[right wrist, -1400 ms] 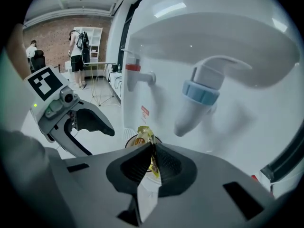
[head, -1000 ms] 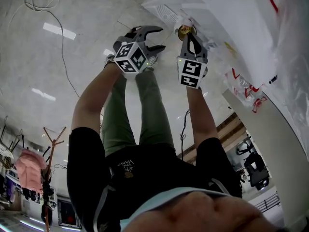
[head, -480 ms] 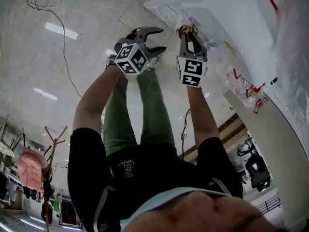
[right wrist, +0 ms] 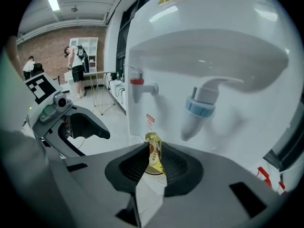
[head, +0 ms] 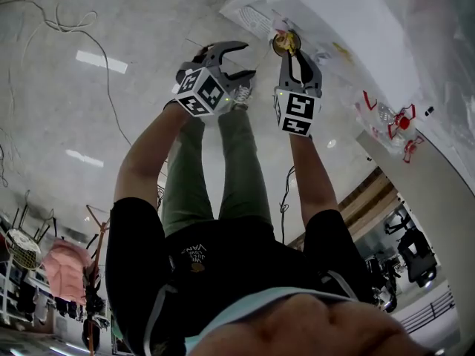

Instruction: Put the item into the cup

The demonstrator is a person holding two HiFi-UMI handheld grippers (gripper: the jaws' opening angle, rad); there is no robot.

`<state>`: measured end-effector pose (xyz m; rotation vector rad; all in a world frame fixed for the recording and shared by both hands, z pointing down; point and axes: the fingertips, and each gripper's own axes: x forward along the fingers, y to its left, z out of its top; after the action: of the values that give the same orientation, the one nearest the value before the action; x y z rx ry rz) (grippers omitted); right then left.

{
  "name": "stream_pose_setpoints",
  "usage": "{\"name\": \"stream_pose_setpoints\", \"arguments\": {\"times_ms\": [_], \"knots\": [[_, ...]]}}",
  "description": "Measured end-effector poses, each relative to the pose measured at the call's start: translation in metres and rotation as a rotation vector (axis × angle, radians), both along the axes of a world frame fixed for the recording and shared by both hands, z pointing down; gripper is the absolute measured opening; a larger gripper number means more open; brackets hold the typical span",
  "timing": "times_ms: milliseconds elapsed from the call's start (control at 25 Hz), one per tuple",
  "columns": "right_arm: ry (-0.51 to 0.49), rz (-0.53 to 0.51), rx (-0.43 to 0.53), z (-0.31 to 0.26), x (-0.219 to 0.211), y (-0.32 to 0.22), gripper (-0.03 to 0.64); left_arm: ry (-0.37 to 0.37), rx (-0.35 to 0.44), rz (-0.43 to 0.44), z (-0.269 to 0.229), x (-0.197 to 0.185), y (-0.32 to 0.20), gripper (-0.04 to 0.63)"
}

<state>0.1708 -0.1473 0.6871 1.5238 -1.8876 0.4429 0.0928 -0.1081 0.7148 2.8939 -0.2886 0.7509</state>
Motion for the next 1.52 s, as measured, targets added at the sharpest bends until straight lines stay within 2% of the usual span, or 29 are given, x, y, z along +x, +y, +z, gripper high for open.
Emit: {"name": "stream_pose_setpoints", "arguments": {"times_ms": [360, 600, 920, 1000, 1320, 1520], "knots": [[-0.016, 0.118, 0.035, -0.032, 0.002, 0.027, 0.057, 0.030, 0.018, -0.006, -0.049, -0.015, 0.006, 0.282], [-0.020, 0.205, 0.094, -0.071, 0.005, 0.050, 0.057, 0.064, 0.038, 0.003, -0.089, -0.022, 0.013, 0.279], [-0.070, 0.276, 0.153, -0.142, 0.002, 0.090, 0.055, 0.144, 0.105, -0.017, -0.180, -0.025, 0.025, 0.087], [-0.085, 0.294, 0.175, -0.161, 0.001, 0.100, 0.055, 0.165, 0.113, -0.039, -0.205, -0.028, 0.028, 0.061], [-0.124, 0.348, 0.234, -0.232, 0.000, 0.136, 0.055, 0.235, 0.123, -0.103, -0.295, -0.041, 0.056, 0.028], [-0.145, 0.344, 0.286, -0.269, -0.010, 0.155, 0.055, 0.257, 0.154, -0.104, -0.341, -0.051, 0.073, 0.021]]}}
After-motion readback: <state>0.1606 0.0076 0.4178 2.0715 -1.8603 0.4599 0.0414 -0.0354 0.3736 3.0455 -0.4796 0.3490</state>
